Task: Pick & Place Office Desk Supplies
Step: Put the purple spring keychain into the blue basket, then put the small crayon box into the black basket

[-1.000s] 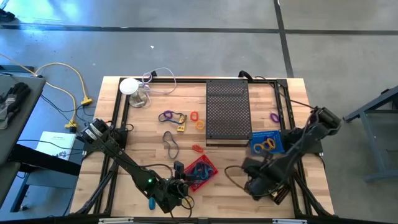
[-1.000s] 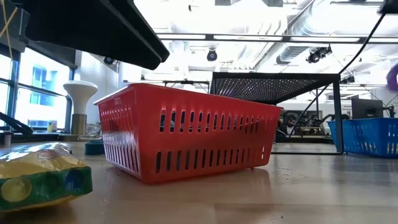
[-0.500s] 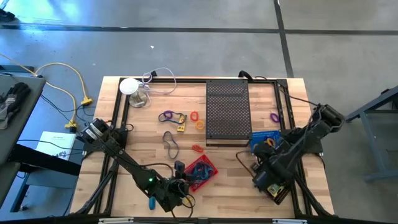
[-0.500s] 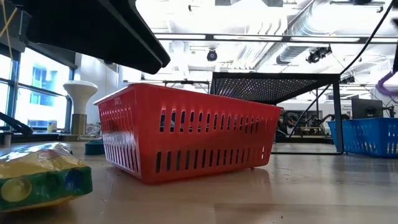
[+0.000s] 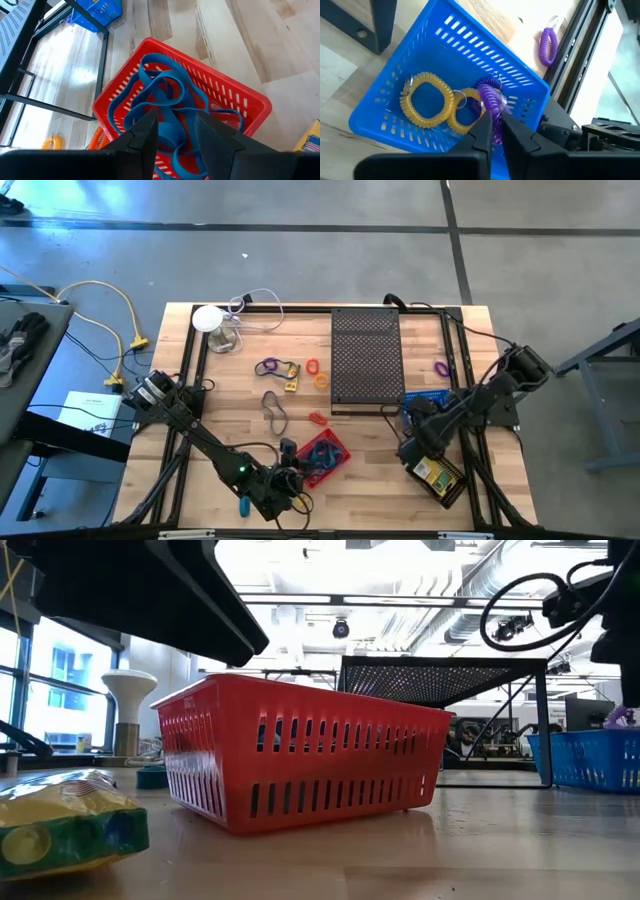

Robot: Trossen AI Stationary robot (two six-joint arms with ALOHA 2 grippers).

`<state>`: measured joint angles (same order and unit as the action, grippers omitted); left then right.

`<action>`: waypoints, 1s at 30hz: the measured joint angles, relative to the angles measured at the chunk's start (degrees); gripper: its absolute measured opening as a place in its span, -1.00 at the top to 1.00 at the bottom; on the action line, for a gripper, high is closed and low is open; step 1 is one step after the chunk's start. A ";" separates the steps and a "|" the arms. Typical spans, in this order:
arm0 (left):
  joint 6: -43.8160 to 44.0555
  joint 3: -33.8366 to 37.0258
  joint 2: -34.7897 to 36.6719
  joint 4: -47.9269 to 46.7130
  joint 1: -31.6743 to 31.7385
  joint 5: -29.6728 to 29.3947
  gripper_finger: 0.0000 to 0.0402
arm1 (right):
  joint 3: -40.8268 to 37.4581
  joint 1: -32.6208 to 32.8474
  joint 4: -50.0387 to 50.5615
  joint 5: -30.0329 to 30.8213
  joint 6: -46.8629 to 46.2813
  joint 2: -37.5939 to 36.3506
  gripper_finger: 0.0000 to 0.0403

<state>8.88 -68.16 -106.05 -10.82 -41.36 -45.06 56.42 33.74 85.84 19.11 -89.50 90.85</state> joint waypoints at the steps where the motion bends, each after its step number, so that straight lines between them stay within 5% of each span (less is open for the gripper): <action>1: 0.02 0.00 -0.01 0.02 0.01 0.00 0.40 | 0.00 -0.21 -0.07 0.03 0.25 0.00 0.86; 16: 0.17 0.00 -0.01 0.06 -0.01 0.05 0.40 | 0.48 -0.53 4.19 -1.30 -1.33 0.00 0.23; 30: 1.78 0.00 -0.01 -2.17 -0.01 0.59 0.40 | 7.32 3.40 4.11 -8.78 -1.31 -0.74 0.32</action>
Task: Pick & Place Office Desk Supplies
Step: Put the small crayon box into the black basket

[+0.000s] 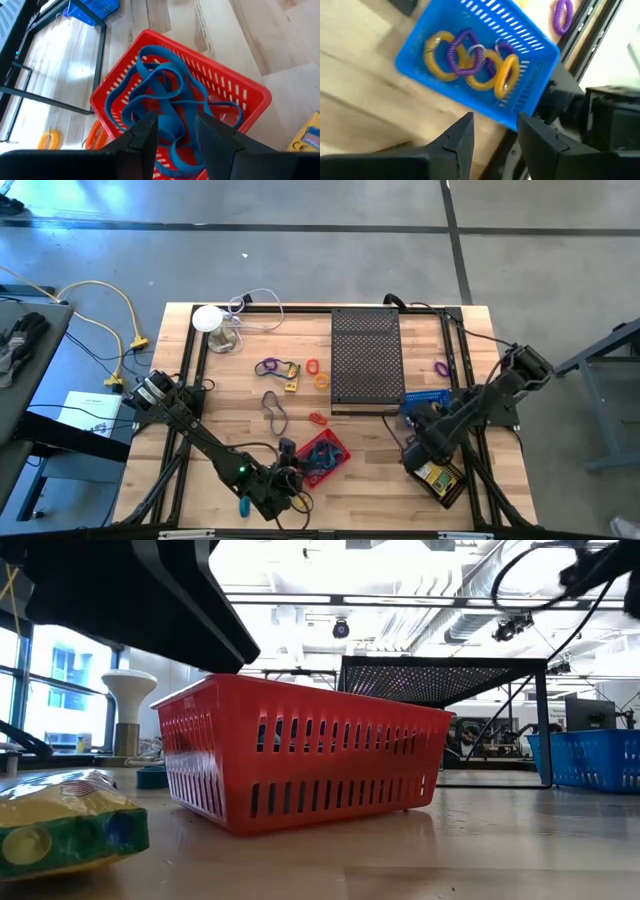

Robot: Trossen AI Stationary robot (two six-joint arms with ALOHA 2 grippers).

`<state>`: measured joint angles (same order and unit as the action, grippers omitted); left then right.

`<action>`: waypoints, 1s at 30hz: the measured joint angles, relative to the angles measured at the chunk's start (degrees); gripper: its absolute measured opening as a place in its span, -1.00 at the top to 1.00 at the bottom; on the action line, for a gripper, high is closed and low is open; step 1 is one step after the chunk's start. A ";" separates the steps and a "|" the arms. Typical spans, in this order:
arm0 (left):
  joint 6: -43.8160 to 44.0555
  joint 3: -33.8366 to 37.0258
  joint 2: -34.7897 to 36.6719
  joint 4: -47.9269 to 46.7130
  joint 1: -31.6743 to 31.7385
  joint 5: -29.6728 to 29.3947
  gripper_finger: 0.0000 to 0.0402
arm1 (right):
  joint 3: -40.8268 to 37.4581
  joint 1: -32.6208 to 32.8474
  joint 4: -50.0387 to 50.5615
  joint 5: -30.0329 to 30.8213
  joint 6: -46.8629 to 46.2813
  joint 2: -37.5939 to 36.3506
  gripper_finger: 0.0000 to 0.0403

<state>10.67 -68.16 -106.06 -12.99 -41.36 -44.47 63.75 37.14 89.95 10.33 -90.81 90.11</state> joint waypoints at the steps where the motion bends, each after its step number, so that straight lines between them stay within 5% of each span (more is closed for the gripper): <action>1: 0.37 0.00 0.00 -0.42 -0.01 0.00 0.40 | 0.57 1.16 -0.08 0.18 -1.85 0.00 0.33; 6: 1.67 0.00 0.00 -1.66 -0.66 -0.80 0.40 | 1.49 8.36 -5.35 4.92 -11.52 0.00 0.33; 11: -0.26 0.02 0.00 -0.33 -2.44 -4.90 0.40 | 1.47 16.36 -15.35 17.89 -17.86 0.17 0.34; 16: -6.46 0.02 0.02 3.31 -5.82 -11.01 0.40 | 1.44 22.10 -28.47 40.11 -13.82 0.20 0.33; 21: -7.84 0.02 0.11 3.46 -6.33 -8.15 0.43 | 1.44 24.01 -42.23 61.94 -0.49 0.20 0.34; 24: -7.76 0.02 0.54 2.31 -5.51 -6.13 0.47 | 1.44 23.75 -49.31 64.43 8.94 0.20 0.33; 30: -2.18 0.02 4.33 -6.39 -3.64 4.41 0.49 | 1.44 21.92 -59.05 57.74 21.87 0.20 0.32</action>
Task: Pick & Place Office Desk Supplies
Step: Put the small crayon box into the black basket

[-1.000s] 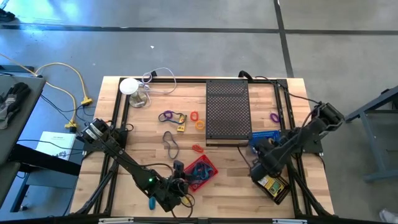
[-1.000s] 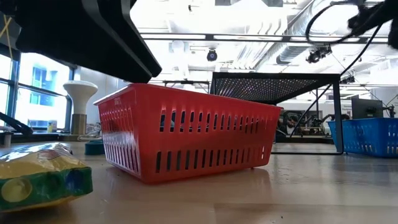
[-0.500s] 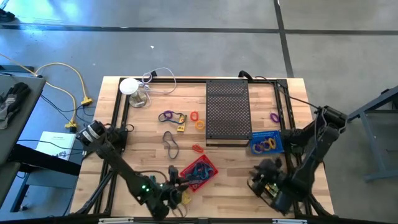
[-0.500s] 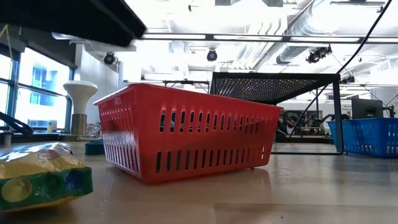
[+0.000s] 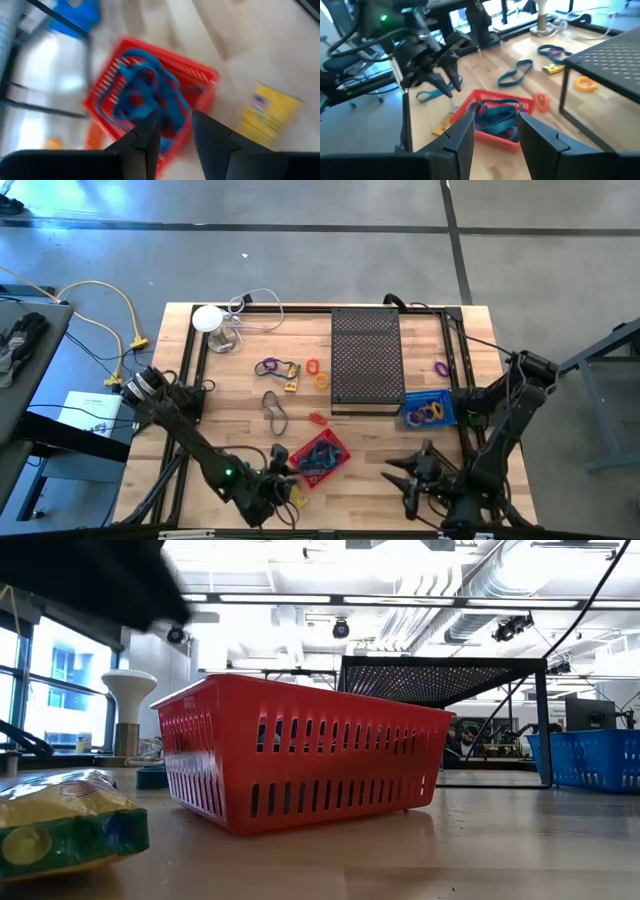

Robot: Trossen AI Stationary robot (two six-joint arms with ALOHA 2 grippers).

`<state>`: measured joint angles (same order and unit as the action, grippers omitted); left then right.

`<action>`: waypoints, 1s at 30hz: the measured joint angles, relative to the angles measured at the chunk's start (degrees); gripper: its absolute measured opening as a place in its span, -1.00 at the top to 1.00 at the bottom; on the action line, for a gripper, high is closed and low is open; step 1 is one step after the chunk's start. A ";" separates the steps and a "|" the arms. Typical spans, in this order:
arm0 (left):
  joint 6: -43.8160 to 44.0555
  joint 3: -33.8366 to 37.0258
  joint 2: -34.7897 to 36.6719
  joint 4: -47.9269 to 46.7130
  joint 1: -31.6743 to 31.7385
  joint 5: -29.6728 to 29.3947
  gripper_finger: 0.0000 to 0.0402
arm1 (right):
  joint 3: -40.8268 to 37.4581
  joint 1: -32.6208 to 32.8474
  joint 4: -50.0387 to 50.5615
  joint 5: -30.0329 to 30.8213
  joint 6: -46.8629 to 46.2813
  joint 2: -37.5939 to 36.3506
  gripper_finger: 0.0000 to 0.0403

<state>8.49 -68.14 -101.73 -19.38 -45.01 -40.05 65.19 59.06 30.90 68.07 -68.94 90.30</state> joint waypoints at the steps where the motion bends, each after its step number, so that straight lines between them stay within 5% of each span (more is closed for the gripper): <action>1: 1.99 0.00 0.94 -2.25 0.39 3.40 0.49 | 0.00 -0.40 -1.51 -0.84 1.42 0.00 0.32; 10: 23.01 0.00 5.22 -17.01 1.19 28.62 0.49 | 0.00 -4.22 -13.20 -11.13 13.41 0.00 0.31; 15: 28.05 0.30 4.45 -21.20 -0.91 26.86 0.49 | 0.00 -5.62 -13.84 -13.87 13.61 0.02 0.32; 22: 20.41 0.85 4.04 -15.34 -4.15 19.64 0.49 | 0.00 -6.64 -14.31 -14.31 13.54 0.02 0.32; 30: 19.17 0.83 4.04 -11.79 -4.21 18.88 0.49 | 0.00 -6.60 -14.56 -14.51 13.54 0.02 0.32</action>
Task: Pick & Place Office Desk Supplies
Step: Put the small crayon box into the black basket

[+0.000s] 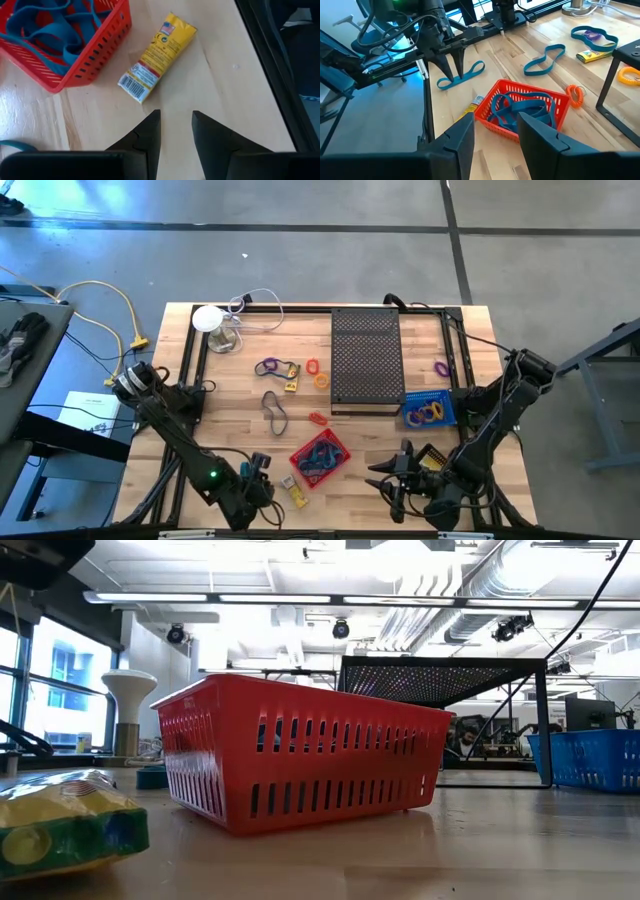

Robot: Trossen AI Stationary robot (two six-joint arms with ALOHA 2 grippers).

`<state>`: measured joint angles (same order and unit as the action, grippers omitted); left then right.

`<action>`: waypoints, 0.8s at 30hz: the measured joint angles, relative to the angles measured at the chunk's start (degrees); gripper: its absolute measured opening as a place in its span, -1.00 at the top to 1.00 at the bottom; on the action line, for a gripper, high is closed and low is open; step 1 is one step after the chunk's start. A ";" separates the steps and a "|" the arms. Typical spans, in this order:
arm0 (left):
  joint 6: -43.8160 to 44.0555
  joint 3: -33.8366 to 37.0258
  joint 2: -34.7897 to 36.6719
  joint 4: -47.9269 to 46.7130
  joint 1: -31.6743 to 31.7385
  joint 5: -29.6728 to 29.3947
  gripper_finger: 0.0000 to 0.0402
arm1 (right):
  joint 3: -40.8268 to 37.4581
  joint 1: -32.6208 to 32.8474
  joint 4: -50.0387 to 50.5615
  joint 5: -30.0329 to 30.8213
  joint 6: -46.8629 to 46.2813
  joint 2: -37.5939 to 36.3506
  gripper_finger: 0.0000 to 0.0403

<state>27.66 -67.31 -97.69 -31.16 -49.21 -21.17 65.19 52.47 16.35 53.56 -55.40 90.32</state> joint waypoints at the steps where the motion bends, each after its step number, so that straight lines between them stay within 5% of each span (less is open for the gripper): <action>1: 0.06 0.00 0.00 0.13 0.12 0.00 0.49 | 0.00 0.00 -0.06 -0.04 0.02 0.00 0.32; 24: -16.85 -0.02 -5.02 8.68 1.53 0.40 -0.02 | 0.00 -0.02 -3.22 -2.64 5.57 0.53 0.32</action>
<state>10.81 -67.33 -102.71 -22.48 -47.68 -20.77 65.19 52.45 13.12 50.92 -49.83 90.85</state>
